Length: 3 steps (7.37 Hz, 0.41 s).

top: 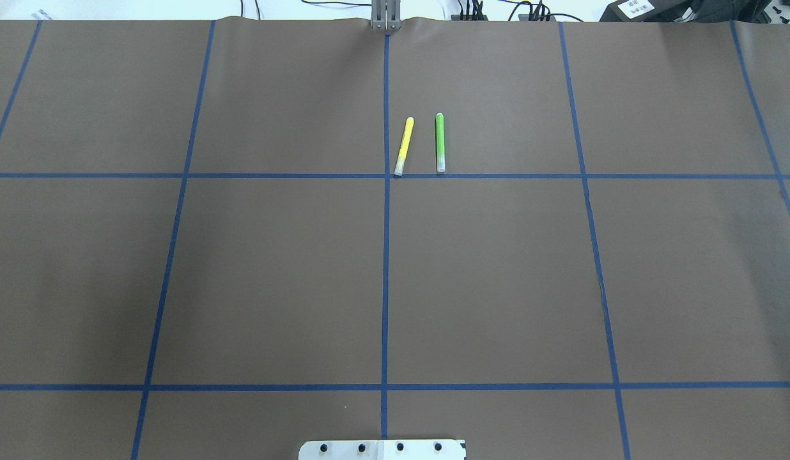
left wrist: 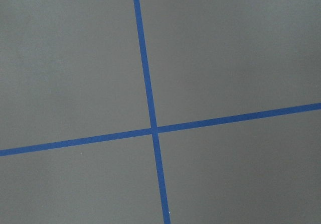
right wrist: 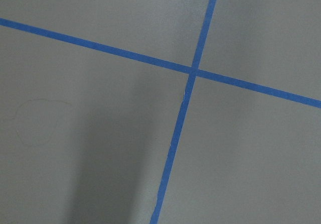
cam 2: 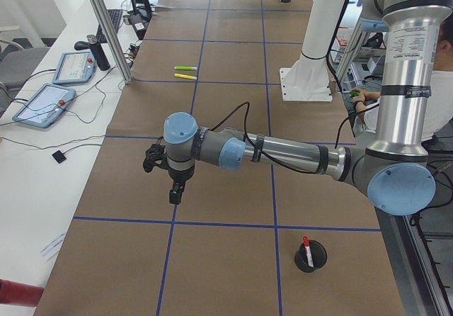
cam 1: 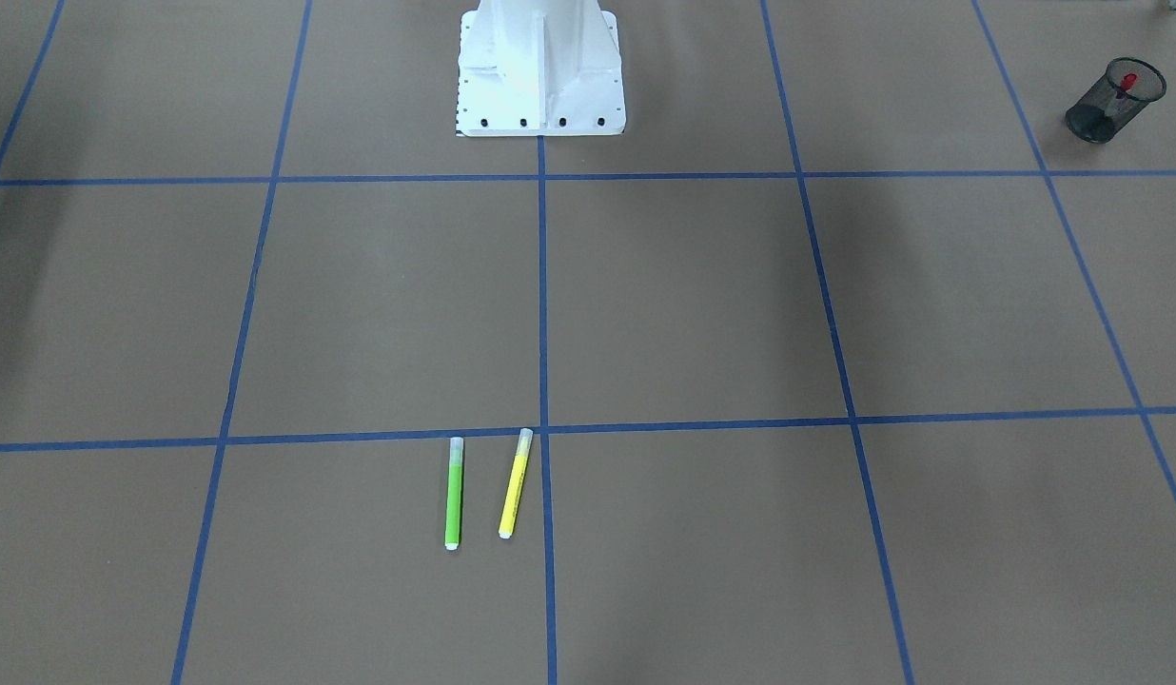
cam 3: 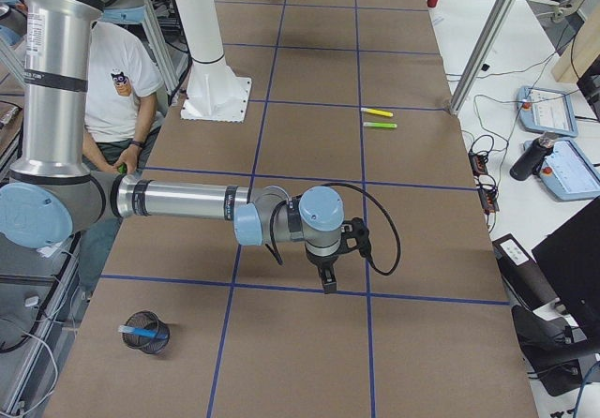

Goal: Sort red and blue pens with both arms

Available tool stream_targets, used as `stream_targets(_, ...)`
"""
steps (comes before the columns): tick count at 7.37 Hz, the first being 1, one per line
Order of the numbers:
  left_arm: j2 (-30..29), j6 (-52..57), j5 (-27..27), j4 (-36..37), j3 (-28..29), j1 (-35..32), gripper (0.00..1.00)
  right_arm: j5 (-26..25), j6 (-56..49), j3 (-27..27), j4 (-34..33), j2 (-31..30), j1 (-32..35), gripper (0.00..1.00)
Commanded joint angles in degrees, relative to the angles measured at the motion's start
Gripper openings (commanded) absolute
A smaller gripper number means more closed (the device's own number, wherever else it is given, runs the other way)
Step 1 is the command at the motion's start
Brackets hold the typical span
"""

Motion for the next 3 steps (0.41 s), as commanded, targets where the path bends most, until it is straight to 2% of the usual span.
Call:
stream_targets(1, 0.0, 0.0, 0.0, -0.1, -0.2, 0.1, 1.0, 0.0, 0.0, -0.2, 0.0, 0.0, 0.0, 1.0)
stream_targets(3, 0.3, -0.1, 0.0, -0.1, -0.2, 0.1, 1.0, 0.0, 0.0, -0.2, 0.0, 0.0, 0.0, 1.0)
